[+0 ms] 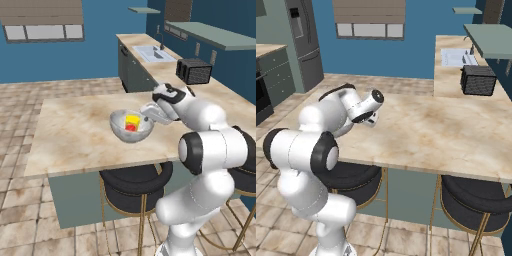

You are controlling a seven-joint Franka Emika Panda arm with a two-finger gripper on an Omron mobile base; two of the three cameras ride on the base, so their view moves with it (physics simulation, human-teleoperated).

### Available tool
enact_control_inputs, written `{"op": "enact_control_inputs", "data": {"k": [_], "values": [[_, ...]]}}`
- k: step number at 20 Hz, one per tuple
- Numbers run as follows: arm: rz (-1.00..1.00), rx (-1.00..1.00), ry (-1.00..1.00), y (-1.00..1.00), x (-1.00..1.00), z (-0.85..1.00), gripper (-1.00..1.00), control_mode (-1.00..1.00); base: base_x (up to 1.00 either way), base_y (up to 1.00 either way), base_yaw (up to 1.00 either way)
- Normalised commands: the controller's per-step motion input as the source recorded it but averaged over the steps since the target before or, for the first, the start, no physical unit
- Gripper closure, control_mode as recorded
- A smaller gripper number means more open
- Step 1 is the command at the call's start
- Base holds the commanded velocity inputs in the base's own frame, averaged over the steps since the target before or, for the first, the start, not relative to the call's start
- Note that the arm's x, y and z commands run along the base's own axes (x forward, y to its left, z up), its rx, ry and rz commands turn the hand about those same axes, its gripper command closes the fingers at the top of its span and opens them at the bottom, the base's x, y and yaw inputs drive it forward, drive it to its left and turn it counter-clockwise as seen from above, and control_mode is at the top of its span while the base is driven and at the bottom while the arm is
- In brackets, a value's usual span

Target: Place the cup inside the bowl on the dining table and move the bowl to any counter.

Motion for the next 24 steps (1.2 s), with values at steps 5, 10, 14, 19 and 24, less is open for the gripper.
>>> {"op": "enact_control_inputs", "data": {"k": [5, 10, 14, 19, 24], "values": [[-0.01, 0.01, 0.0, -0.27, -0.54, 0.08, 1.0, -1.0, 0.0, 0.0, 0.0], [-0.02, 0.0, 0.0, -0.25, -0.51, 0.0, 1.0, -1.0, 0.0, 0.0, 0.0], [0.0, 0.0, 0.0, -0.08, -0.26, 0.0, 1.0, -1.0, 0.0, 0.0, 0.0], [0.0, 0.0, 0.0, 0.0, 0.0, 0.0, 1.0, -1.0, 0.0, 0.0, 0.0], [0.0, 0.0, 0.0, 0.0, 0.0, 0.0, 1.0, -1.0, 0.0, 0.0, 0.0]]}}
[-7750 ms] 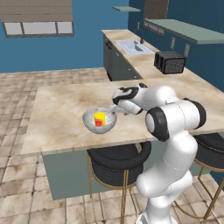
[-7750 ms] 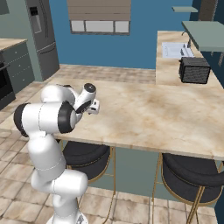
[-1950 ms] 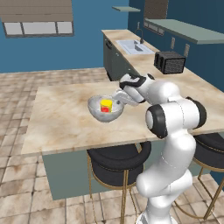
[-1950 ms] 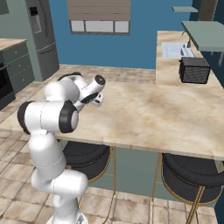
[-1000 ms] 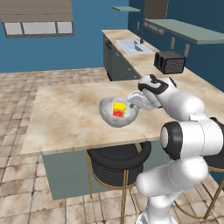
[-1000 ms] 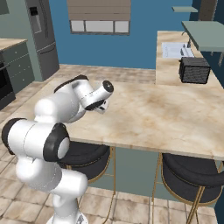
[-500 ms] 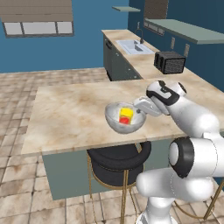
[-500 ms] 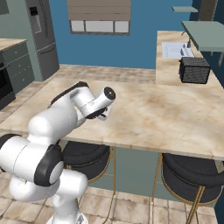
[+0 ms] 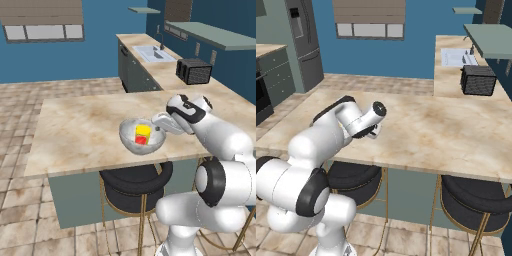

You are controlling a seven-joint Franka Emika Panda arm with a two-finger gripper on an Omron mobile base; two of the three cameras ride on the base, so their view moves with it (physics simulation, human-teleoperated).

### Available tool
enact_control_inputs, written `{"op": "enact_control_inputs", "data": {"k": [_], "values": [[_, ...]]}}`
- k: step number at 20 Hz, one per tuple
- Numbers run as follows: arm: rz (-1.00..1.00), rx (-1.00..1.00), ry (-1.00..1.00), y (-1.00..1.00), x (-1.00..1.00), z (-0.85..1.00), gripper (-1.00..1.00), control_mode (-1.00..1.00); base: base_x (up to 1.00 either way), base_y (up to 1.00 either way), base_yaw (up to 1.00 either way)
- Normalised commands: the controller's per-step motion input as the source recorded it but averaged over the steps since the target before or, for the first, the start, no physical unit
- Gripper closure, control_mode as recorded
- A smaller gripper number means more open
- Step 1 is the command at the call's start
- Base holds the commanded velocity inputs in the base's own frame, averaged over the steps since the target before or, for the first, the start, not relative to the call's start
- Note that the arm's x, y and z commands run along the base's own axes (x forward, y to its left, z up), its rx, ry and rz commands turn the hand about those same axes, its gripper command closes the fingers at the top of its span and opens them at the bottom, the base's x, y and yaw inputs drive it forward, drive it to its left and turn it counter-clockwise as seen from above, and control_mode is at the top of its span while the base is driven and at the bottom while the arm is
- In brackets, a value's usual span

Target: Place the cup inside the bowl on the dining table and move the bowl to any counter.

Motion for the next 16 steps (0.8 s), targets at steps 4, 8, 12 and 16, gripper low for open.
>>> {"op": "enact_control_inputs", "data": {"k": [4, 8, 12, 16], "values": [[0.0, 0.0, 0.0, 0.0, 0.0, 0.0, 1.0, -1.0, 0.0, 0.0, 0.0], [0.0, 0.0, 0.0, 0.0, 0.0, 0.0, 1.0, -1.0, 0.0, 0.0, 0.0], [0.0, 0.0, 0.0, 0.0, 0.0, 0.0, 1.0, 1.0, 0.0, 0.0, 0.0], [0.0, 0.0, 0.0, 0.0, 0.0, 0.0, 1.0, 1.0, -0.05, 0.0, 0.0]]}}
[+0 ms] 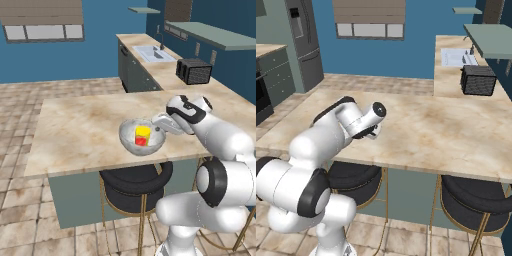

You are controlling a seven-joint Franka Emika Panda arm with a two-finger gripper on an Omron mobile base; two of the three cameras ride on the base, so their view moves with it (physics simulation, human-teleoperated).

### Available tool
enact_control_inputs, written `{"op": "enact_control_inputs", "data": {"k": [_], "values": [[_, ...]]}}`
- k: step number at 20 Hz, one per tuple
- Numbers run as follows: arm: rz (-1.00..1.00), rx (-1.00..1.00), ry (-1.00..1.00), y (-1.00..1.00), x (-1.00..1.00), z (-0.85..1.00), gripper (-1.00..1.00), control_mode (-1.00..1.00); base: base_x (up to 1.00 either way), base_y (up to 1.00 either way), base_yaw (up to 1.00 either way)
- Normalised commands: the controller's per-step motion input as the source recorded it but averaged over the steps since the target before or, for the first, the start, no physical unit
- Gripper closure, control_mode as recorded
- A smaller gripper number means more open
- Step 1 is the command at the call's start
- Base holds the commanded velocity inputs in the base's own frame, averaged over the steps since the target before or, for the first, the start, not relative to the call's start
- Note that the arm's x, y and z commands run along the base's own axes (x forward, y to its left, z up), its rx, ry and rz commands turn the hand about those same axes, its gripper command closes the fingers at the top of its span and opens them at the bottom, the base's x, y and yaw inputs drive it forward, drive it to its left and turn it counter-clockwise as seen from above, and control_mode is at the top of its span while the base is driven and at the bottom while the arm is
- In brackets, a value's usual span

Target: Place the cup inside the bowl on the dining table and move the bowl to any counter.

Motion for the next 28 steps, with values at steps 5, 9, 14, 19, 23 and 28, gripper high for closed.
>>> {"op": "enact_control_inputs", "data": {"k": [5, 9, 14, 19, 23, 28], "values": [[0.0, 0.0, 0.0, 0.0, 0.0, 0.0, 1.0, 1.0, -0.79, 0.0, 0.0], [0.0, 0.0, 0.0, 0.0, 0.0, 0.0, 1.0, 1.0, -0.92, 0.0, 0.0], [0.0, 0.0, 0.0, 0.0, 0.0, 0.0, 1.0, 1.0, -0.8, 0.0, 0.0], [0.0, 0.0, 0.0, 0.0, 0.0, 0.0, 1.0, 1.0, -0.22, 0.38, 0.0], [0.0, 0.0, 0.0, 0.0, 0.0, 0.0, 1.0, 1.0, -0.09, 0.59, 0.0], [0.0, 0.0, 0.0, 0.0, 0.0, 0.0, 1.0, 1.0, -0.06, 0.61, 0.0]]}}
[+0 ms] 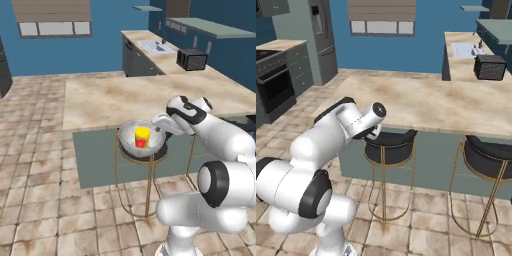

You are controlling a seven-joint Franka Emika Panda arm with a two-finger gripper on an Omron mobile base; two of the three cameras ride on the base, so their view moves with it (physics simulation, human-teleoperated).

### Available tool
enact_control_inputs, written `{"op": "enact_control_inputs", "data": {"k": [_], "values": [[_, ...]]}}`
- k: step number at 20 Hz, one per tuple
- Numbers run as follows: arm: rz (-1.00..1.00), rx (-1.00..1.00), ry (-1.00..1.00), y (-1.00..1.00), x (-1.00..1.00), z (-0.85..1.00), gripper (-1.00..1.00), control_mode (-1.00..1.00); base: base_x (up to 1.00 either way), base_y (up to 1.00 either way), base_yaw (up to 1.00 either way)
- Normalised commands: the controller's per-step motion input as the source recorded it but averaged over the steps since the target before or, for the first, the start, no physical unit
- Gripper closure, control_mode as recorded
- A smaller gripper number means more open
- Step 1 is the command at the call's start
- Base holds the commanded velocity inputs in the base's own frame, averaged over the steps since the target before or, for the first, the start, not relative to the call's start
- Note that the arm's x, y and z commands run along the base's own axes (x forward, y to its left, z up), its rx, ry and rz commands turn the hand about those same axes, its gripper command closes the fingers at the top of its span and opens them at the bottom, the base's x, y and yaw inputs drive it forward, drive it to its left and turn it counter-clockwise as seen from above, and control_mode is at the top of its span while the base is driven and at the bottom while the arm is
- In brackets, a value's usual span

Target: Place the cup inside the bowl on the dining table and move the bowl to any counter.

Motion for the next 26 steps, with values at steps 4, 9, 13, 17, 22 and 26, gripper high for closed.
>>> {"op": "enact_control_inputs", "data": {"k": [4, 9, 13, 17, 22, 26], "values": [[0.0, 0.0, 0.0, 0.0, 0.0, 0.0, 1.0, 1.0, -0.11, 0.62, 0.0], [0.0, 0.0, 0.0, 0.0, 0.0, 0.0, 1.0, 1.0, -0.14, 0.64, 0.0], [0.0, 0.0, 0.0, 0.0, 0.0, 0.0, 1.0, 1.0, -0.11, 0.68, 0.0], [0.0, 0.0, 0.0, 0.0, 0.0, 0.0, 1.0, 1.0, -0.07, 0.72, 0.0], [0.0, 0.0, 0.0, 0.0, 0.0, 0.0, 1.0, 1.0, -0.04, 0.77, -0.01], [0.0, 0.0, 0.0, 0.0, 0.0, 0.0, 1.0, 1.0, 0.0, 0.91, -0.03]]}}
